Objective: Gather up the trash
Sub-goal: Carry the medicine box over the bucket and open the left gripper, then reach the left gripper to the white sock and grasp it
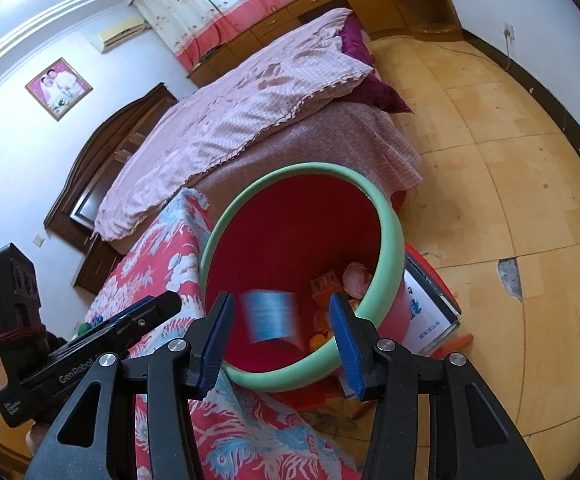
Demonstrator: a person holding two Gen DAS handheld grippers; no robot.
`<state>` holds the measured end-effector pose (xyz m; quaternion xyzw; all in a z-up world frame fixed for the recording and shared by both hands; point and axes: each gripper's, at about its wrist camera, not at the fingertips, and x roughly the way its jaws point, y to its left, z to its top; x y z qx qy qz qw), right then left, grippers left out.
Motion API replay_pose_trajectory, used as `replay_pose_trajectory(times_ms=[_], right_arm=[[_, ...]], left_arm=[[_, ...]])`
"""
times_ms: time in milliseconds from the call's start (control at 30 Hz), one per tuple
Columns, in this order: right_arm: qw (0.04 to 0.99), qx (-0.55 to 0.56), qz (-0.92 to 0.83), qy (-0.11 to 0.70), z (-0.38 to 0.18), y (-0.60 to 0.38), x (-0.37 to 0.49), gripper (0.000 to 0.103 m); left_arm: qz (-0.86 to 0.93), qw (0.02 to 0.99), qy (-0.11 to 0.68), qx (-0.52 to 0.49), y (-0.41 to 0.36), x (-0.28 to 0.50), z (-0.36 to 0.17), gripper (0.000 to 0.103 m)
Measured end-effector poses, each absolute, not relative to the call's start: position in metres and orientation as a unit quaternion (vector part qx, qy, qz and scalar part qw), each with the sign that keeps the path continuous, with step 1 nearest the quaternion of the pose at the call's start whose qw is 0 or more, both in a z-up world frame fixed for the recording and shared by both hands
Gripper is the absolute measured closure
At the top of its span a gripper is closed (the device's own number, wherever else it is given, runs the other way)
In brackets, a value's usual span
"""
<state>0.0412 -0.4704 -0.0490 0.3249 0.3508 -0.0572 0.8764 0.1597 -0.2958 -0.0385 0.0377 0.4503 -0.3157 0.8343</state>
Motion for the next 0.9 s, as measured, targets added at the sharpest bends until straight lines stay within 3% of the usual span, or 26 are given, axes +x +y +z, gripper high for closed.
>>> replay_pose_trajectory(times_ms=[900], right_arm=[[0.903, 0.262, -0.002, 0.342, -0.008, -0.375, 0.032, 0.052]], left_arm=[[-0.215, 0.880, 0.423, -0.034, -0.154, 0.119, 0.001, 0.046]])
